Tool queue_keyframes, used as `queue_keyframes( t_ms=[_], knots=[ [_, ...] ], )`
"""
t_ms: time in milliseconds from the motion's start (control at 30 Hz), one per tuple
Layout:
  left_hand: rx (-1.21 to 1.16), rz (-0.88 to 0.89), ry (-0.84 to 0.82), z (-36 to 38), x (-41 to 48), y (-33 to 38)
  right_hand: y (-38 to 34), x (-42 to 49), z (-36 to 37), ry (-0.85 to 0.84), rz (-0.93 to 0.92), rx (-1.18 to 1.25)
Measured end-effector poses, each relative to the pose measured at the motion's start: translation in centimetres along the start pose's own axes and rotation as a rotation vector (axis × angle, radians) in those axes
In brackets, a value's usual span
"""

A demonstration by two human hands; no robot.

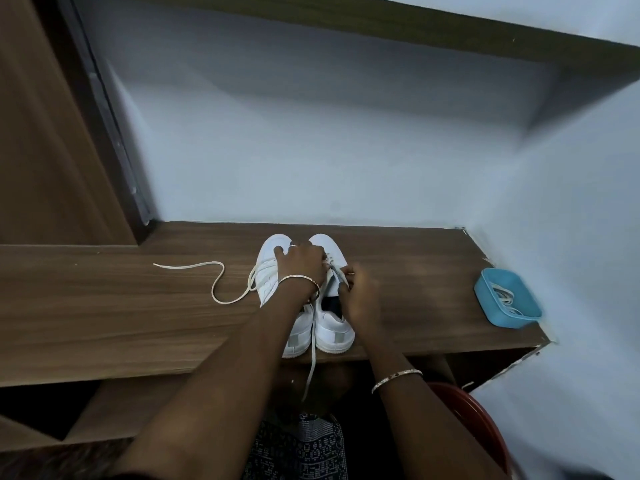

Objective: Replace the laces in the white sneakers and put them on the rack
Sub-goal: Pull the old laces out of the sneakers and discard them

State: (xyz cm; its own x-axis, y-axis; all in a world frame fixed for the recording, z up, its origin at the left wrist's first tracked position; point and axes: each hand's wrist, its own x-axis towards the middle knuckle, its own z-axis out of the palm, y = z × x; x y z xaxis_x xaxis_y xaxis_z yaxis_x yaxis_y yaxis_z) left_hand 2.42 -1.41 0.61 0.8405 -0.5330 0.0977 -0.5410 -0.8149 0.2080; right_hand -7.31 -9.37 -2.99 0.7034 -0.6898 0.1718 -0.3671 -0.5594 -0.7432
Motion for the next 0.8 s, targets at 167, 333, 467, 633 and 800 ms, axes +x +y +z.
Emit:
queue_keyframes(
  t_ms=[167,333,467,633,800],
  knots=[
    [-0.033,-0.009,0.064,1.5,0.6,-1.4,0.3,-0.3,0.1,0.045,-0.024,0.017],
    [-0.187,-0.124,0.176,1.1,0.5,-2.4,0.4,-0.5,-0.2,0.056,-0.017,0.041],
    [-0.567,-0.419,0.295,-0.6,0.0,-3.8,0.7,-0.3,-0.4,0.055,0.007,0.072],
    [-0.684,-0.732,0.451,-2.6,-0.4,-6.0,0.6,0.4,-0.8,0.031,0.041,0.119],
    [-0.345,-0.292,0.459,-2.5,-1.6,-3.8,0.7,2.1,-0.5,-0.030,-0.094,0.093]
  ],
)
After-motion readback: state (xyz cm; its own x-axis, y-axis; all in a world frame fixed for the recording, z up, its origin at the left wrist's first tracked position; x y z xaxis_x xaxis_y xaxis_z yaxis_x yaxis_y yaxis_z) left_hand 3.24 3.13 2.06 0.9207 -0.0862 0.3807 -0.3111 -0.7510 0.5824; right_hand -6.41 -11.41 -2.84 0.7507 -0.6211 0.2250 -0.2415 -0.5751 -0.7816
